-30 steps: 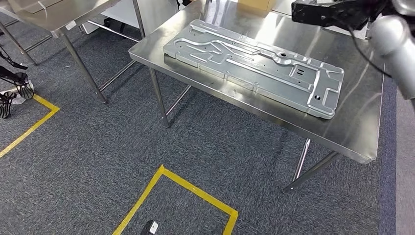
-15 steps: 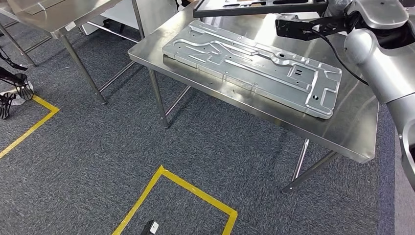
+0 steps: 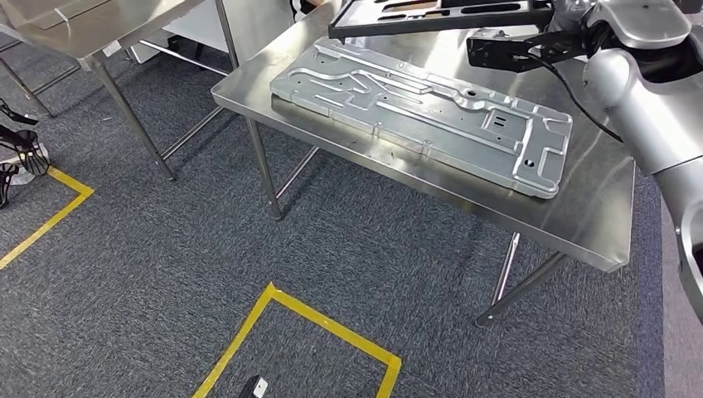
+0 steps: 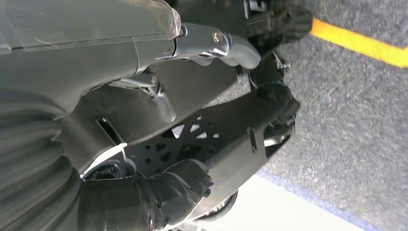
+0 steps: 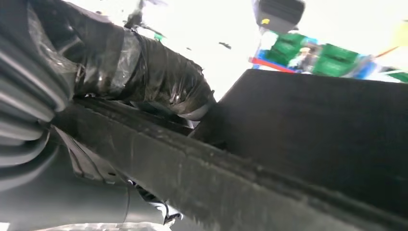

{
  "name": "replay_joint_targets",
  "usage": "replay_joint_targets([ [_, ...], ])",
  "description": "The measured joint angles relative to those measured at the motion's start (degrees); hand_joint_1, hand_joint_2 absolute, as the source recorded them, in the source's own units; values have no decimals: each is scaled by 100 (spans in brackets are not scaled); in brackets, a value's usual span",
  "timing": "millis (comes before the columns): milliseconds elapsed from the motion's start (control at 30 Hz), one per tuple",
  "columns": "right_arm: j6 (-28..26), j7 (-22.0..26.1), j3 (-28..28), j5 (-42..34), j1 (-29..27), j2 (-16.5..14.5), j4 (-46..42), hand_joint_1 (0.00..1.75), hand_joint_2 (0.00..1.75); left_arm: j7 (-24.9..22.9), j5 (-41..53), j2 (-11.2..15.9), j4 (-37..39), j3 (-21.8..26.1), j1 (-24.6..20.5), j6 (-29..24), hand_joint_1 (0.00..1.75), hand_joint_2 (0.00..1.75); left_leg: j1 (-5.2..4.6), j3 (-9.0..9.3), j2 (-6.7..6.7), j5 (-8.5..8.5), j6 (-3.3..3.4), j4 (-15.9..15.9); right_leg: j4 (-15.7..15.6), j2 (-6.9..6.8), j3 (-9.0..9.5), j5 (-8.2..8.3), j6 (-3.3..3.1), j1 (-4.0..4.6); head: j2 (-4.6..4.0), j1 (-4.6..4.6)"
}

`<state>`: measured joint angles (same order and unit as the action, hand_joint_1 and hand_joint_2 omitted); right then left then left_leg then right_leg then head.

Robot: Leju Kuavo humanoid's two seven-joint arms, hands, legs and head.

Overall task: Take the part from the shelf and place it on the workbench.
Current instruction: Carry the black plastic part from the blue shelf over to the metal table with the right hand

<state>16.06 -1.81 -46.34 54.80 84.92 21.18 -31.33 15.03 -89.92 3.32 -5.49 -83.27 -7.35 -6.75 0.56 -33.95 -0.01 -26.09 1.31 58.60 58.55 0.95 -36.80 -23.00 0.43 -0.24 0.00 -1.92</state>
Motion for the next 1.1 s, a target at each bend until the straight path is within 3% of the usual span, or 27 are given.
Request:
replay_joint_targets([
  [67,22,38,1,-12,7,59,-16,175,175,-4,0,5,0,0,-1,-2,0,175,8,17,10,20,81,-33,152,-20,-63,-104,63,-25,0,1],
  [167,35,61,3,-16,9,144,-27,175,175,-4,0,7,0,1,3,-2,0,175,16,34,17,25,146,-46,1126,-50,-545,-580,140,-48,0,2],
  [200,39,64,3,-17,-6,162,-26,175,175,-5,2,7,0,2,5,-2,0,175,14,38,18,22,148,-41,1457,-54,-728,-690,153,-52,0,2],
  [233,46,66,3,-17,-21,176,-25,175,175,-6,4,7,0,2,6,-2,0,175,11,45,21,15,149,-37,1606,-58,-828,-691,154,-54,0,2],
  [267,55,68,3,-18,-31,193,-23,175,175,-4,8,7,0,2,7,-2,0,175,10,58,23,3,147,-34,1541,-62,-819,-584,145,-54,0,2],
  [300,63,73,3,-18,-31,215,-23,175,175,-1,12,7,0,2,7,-2,0,175,9,79,23,-14,142,-33,1254,-64,-692,-383,125,-51,0,2],
  [333,69,78,3,-18,-20,238,-23,175,175,5,14,6,0,2,9,-1,0,175,9,102,23,-34,131,-36,827,-70,-497,-160,94,-41,0,2],
  [400,78,84,4,-19,17,274,-24,175,175,18,16,2,-1,3,13,4,0,175,-4,122,19,-68,94,-37,163,-80,-174,94,26,8,0,2],
  [500,87,85,3,-22,37,294,-24,175,175,28,17,0,-2,4,12,11,0,175,-6,135,23,-86,17,-75,-27,-71,-90,93,-47,54,0,2],
  [600,89,86,3,-22,43,300,-41,175,175,29,17,3,-2,5,7,11,0,175,-13,62,28,-257,-54,149,-156,-71,31,92,-125,6,0,-6],
  [700,90,87,3,-22,53,302,-48,175,175,33,17,6,-2,16,-11,11,0,175,-16,-497,22,-662,-68,1190,-167,-74,93,28,-187,21,0,-11],
  [767,92,89,3,-22,44,300,-47,175,175,37,19,8,-2,28,-25,11,0,175,-16,-730,23,-642,-70,1524,-124,-58,110,-35,-196,35,0,-11],
  [833,94,96,2,-25,46,298,-48,175,175,37,25,9,-2,36,-17,10,0,175,-16,-539,23,-226,-45,1011,-61,-24,156,-119,-177,38,0,-11],
  [900,94,98,3,-28,69,300,-47,175,175,36,28,10,-2,37,2,9,0,175,-33,-212,15,37,-2,321,-4,5,198,-209,-134,43,0,-9],
  [967,93,97,3,-30,86,303,-44,175,175,37,28,12,-2,37,14,7,0,175,-56,-64,7,-15,40,66,13,20,198,-250,-77,46,1,-6],
  [1100,88,98,3,-38,78,329,-45,175,175,43,44,19,-2,38,12,3,0,175,-38,91,10,-82,145,-40,217,1,155,-284,25,35,0,-1],
])
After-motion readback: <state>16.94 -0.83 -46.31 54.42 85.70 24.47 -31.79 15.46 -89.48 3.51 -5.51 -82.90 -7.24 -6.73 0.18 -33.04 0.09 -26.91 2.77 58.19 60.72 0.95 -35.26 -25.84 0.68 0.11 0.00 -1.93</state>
